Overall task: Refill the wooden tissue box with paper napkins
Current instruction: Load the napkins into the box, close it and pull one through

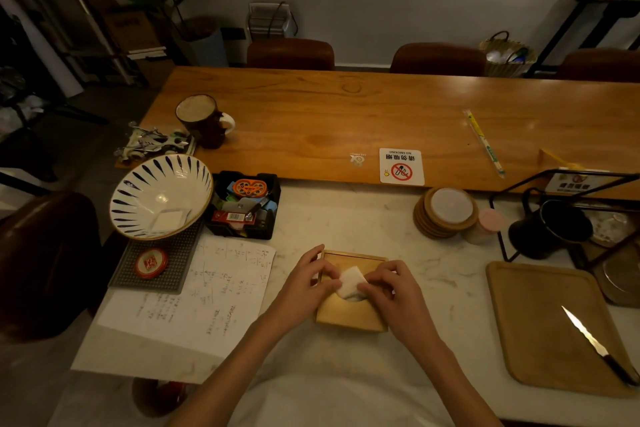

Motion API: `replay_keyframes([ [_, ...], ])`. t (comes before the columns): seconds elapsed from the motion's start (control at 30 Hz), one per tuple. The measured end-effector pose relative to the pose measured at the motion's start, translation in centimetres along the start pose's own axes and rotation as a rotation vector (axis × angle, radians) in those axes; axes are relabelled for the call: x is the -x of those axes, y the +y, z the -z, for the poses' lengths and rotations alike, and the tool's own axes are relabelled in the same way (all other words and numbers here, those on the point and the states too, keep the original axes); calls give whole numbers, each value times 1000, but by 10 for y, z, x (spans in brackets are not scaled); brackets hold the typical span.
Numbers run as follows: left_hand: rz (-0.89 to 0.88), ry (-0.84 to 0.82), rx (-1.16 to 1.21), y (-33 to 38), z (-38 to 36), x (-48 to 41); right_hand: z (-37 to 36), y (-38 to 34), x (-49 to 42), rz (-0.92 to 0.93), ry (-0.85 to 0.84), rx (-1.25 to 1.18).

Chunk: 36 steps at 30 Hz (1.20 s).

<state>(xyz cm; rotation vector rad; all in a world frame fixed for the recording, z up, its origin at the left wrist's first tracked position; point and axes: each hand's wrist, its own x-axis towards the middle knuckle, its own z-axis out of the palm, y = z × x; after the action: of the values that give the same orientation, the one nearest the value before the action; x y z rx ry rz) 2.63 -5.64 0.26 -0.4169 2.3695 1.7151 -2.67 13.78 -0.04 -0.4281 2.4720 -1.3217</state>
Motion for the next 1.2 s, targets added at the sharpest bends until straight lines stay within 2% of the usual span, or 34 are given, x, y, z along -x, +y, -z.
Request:
replay_keyframes([
  [0.13, -30, -9, 27, -1, -2, -1, 5, 6, 1, -10, -35, 71],
  [0.37, -43, -143, 32, -3, 1, -5, 8, 8, 0, -18, -68, -77],
  [0.57, -31, -121, 10, -7, 4, -11, 8, 11, -2, 6, -91, 37],
  [0.8, -34, -99, -3, -7, 3, -14, 8, 15, -5, -12, -86, -43],
  [0.97, -26, -98, 19, -8, 3, -16, 9, 15, -8, 6, -113, 10],
  [1.2, 16, -98, -17, -4, 1, -22, 10, 15, -6, 15, -146, -42],
])
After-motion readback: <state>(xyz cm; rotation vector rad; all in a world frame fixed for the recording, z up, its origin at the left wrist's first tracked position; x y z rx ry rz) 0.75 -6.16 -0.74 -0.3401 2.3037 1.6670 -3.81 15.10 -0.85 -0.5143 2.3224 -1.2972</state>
